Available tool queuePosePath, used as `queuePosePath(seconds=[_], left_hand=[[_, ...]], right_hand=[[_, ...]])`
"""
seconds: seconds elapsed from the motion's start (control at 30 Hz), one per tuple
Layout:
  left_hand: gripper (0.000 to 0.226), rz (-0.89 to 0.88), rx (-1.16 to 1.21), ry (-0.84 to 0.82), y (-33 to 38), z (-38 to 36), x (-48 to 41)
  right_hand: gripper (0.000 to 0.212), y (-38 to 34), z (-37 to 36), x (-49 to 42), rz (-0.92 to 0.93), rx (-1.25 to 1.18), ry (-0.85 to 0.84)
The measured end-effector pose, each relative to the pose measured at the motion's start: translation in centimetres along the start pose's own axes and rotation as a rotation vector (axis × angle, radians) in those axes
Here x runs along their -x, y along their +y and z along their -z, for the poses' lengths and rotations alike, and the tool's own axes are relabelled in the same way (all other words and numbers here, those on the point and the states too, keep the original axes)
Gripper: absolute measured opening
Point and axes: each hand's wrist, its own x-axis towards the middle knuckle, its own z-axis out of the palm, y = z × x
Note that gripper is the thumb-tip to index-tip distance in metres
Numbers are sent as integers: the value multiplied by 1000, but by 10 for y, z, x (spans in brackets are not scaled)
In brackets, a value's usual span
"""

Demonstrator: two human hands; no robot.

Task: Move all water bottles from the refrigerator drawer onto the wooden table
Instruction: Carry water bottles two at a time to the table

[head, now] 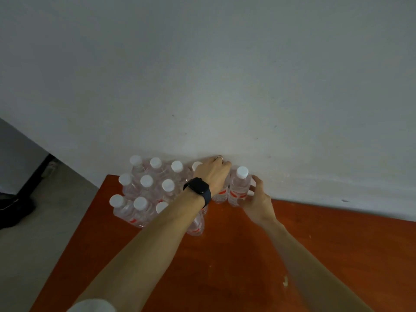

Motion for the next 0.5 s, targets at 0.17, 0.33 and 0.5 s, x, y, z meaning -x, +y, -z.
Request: queuePosePath(seconds=[0.17,0.33,0.5], left_hand=[[30,-47,-16,-7,5,5,14],[37,-51,-41,77,30,21,48],[36,-161,168,29,87,27,104]], right_hand=[[75,2,19,30,-69,40,-102],[43,0,46,85,-38,36,-13],[21,12,88,181,-11,19,117]])
